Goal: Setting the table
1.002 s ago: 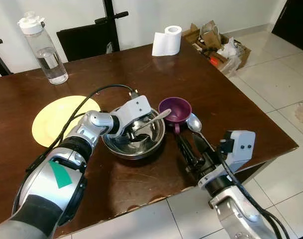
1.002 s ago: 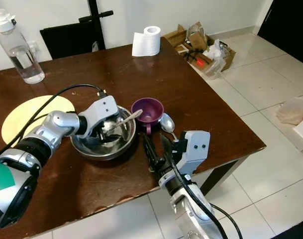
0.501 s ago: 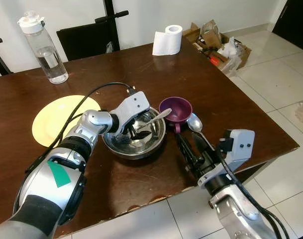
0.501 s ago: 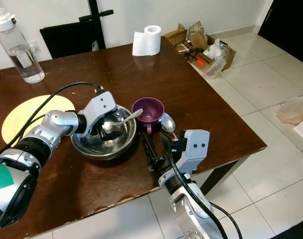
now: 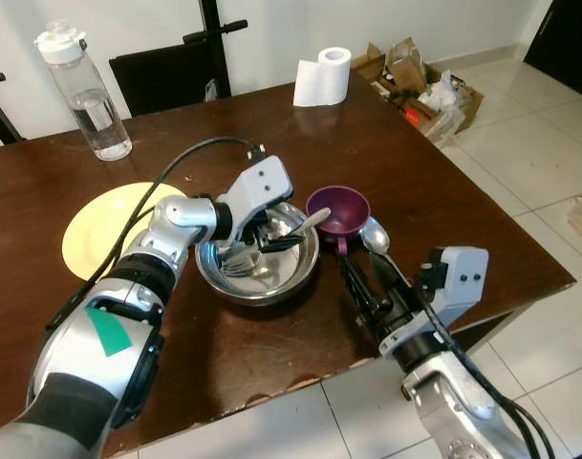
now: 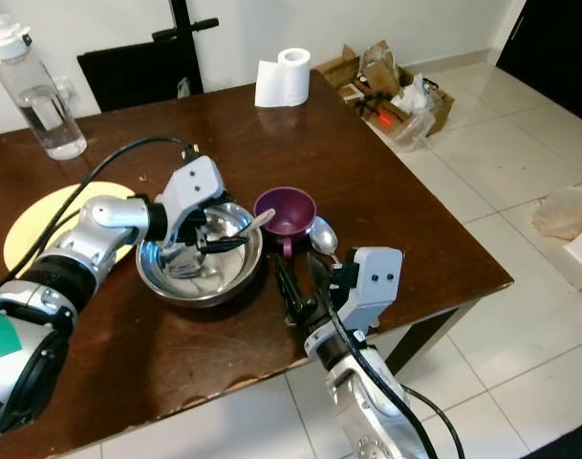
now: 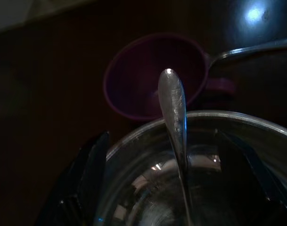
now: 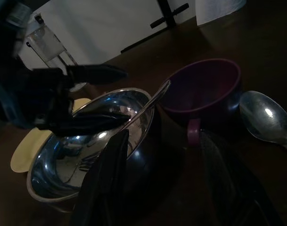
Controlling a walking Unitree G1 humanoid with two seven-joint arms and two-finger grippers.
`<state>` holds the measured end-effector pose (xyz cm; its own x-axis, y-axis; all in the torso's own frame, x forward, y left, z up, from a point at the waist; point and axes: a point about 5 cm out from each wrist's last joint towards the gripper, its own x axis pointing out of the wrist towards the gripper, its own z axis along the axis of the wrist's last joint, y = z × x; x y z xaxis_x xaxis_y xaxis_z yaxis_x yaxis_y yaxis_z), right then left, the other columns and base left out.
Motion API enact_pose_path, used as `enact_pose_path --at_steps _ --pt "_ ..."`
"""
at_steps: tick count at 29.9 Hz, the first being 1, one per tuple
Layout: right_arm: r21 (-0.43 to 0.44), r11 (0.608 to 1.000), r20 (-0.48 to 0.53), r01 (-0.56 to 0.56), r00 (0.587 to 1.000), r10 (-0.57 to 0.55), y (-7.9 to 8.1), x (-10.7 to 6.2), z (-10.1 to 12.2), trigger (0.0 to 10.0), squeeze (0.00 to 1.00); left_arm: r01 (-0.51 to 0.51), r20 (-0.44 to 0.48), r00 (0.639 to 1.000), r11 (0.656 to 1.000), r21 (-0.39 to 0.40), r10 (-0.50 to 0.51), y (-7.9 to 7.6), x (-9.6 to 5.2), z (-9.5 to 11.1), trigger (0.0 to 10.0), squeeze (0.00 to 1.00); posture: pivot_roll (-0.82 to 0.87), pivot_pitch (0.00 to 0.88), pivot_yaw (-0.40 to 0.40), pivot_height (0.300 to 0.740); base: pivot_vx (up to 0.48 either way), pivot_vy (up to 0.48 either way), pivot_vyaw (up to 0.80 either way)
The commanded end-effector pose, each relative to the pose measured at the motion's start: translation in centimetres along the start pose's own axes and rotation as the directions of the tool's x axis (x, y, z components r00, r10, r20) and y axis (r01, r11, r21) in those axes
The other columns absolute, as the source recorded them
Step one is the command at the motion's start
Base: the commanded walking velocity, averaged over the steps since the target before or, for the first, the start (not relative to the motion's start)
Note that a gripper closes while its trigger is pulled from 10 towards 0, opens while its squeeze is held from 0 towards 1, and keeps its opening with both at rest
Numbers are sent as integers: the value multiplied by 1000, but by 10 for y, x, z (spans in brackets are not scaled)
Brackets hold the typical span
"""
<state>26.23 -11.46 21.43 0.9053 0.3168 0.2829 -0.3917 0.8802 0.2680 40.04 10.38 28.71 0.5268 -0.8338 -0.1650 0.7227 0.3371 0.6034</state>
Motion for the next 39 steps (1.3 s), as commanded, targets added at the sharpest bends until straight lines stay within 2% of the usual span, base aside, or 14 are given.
enact_pose_path --at_steps 1,7,8,9,13,18,19,22,23,24,31,32,35,39 --pt "2 1000 -7 1 1000 -1 0 -1 -3 10000 0 27 -4 1000 1000 -9 -27 -1 -7 -6 10000 0 -41 224 175 740 0 0 0" --pt "3 1000 -4 -6 1000 6 -1 1 -4 10000 0 47 -55 997 999 -26 -48 -5 -10 -17 9961 0 -35 213 174 740 0 0 0" --pt "2 1000 -3 -7 1000 7 -1 1 -4 10000 0 54 -58 997 998 -45 -57 -7 -9 -19 3569 0 -35 213 174 740 0 0 0" --pt "2 1000 -2 -7 1000 7 -1 2 -4 10000 0 64 -58 996 996 -58 -67 -8 -9 -20 0 0 -37 210 175 740 0 0 0" --pt "-1 1000 0 -7 1000 7 -2 2 -4 10000 0 104 -81 991 991 -81 -110 -17 -5 -28 0 0 -42 207 175 740 0 0 0" --pt "-4 1000 1 -5 1000 5 -2 1 -3 10000 0 108 -88 990 991 -83 -115 -20 -2 -28 0 0 -50 206 175 740 0 0 0" --pt "-5 1000 2 -5 1000 5 -3 0 -3 10000 0 99 -97 990 993 -70 -105 -20 1 -27 10000 0 -50 205 175 740 0 0 0" --pt "-7 1000 3 -4 1000 4 -3 0 -3 10000 0 81 -109 990 995 -56 -87 -20 5 -25 10000 0 -52 205 174 740 0 0 0" --pt "-7 1000 3 -4 1000 4 -3 0 -3 10000 0 79 -110 990 996 -49 -84 -20 6 -24 10000 271 -53 205 175 740 0 0 0" --pt "-7 1000 3 -4 1000 4 -2 0 -3 10000 0 70 -114 991 996 -50 -75 -19 7 -23 10000 1000 -53 204 175 740 0 0 0" --pt "-7 1000 5 -4 1000 4 -2 0 -3 10000 0 51 -147 988 998 -21 -53 -17 10 -22 10000 1000 -52 207 178 740 0 0 0" --pt "-7 1000 5 -4 1000 4 -2 0 -3 10000 0 49 -154 987 998 -24 -53 -18 10 -23 10000 0 -52 211 178 740 0 0 0" --pt "-6 1000 3 -1 1000 1 -2 0 -3 10000 0 61 -166 984 996 -60 -70 -21 12 -26 10000 0 -52 214 179 740 0 0 0" --pt "-5 1000 2 0 1000 0 -2 0 -3 10000 0 70 -193 978 995 -67 -82 -27 16 -31 10000 0 -54 219 179 740 0 0 0"
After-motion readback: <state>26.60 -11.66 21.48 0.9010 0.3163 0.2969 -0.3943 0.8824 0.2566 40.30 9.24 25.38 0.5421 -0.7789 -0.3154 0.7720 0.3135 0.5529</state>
